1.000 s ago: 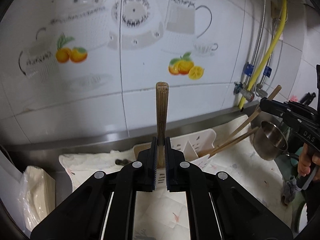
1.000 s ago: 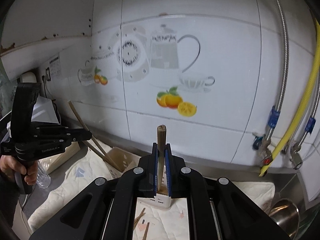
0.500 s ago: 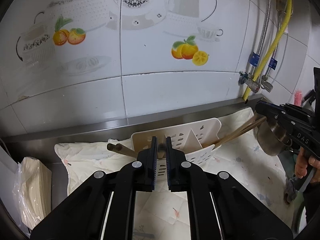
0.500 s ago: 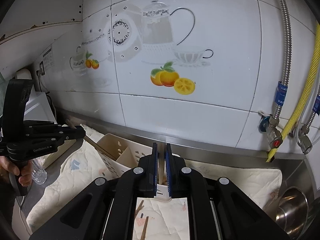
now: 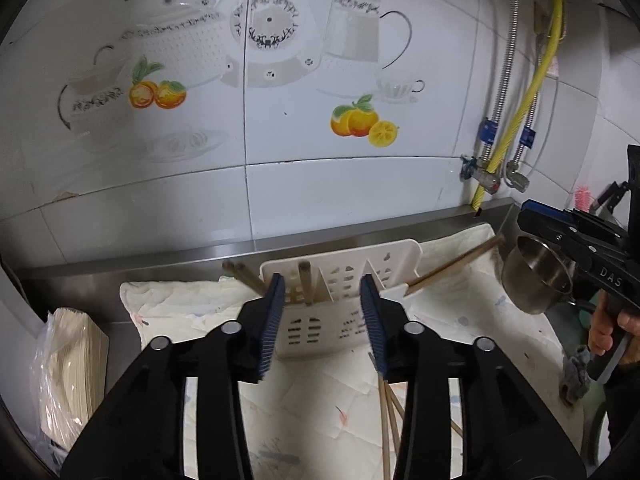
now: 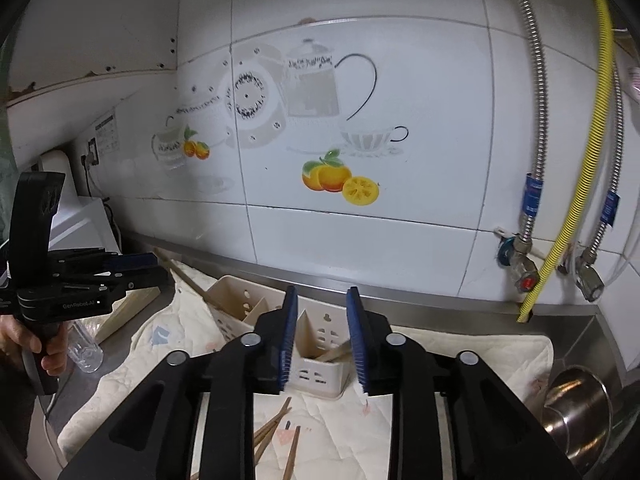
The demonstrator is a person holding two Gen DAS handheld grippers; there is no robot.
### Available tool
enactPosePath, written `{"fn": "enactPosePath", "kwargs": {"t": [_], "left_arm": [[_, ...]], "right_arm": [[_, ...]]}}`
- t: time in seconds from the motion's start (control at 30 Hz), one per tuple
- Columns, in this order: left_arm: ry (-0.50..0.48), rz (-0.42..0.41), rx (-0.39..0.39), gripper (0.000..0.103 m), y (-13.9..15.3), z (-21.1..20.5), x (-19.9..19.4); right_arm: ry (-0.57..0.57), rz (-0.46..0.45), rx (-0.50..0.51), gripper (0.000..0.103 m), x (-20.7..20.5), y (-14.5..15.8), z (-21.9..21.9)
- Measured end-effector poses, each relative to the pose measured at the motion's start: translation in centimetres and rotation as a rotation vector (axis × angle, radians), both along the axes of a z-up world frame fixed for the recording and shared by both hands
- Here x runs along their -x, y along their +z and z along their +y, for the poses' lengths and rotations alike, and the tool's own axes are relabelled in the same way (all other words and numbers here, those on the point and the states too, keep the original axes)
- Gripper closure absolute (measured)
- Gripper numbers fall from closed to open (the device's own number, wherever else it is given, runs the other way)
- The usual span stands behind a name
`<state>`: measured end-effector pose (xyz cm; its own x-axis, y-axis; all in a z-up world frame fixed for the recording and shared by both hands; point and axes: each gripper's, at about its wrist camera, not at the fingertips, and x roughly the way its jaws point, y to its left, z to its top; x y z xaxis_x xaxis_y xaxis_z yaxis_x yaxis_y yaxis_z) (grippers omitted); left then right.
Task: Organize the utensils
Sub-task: 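Open the left tool while the right tool opens, releasing chopsticks into the holder, then move both open tools back down to the chopsticks on the mat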
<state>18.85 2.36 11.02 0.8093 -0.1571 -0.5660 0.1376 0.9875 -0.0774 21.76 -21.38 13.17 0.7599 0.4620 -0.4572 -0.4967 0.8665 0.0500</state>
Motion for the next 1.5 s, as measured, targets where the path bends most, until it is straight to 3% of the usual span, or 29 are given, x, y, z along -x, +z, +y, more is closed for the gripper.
{"fn": "enactPosePath", "kwargs": {"t": [0.17,0.37,0.47,0.93,1.07,1.5], "left_arm": [[-0.004,-0.006,0.015,0.050,-1.0,-0.4,2.7],[-0.008,0.014,-0.007,0.047,-3.9,-1.4,5.7],[-0.003,0.033,-0.032,0.047,-5.7,-1.9,6.8],[0.002,0.132,-0.001,0.041,-12.3,-2.6,11.3],[0.010,0.152,0.020,0.041,-13.6,-2.4,12.1],[0.039,0.216,0.036,0.041,-16.4,-2.0,13.0]], "right_arm": [[0.008,-0.006,-0.007,0.066,3.1,-1.1,-0.8],[0.018,0.019,0.023,0.057,6.4,-4.4,-0.9],[0.013,0.034,0.042,0.057,7.9,-6.4,-0.9],[-0.025,0.201,0.056,0.054,12.4,-15.3,-2.2],[-0.027,0.242,0.060,0.055,13.1,-17.2,-2.3],[-0.023,0.348,0.056,0.076,14.2,-21.2,-2.1]]}}
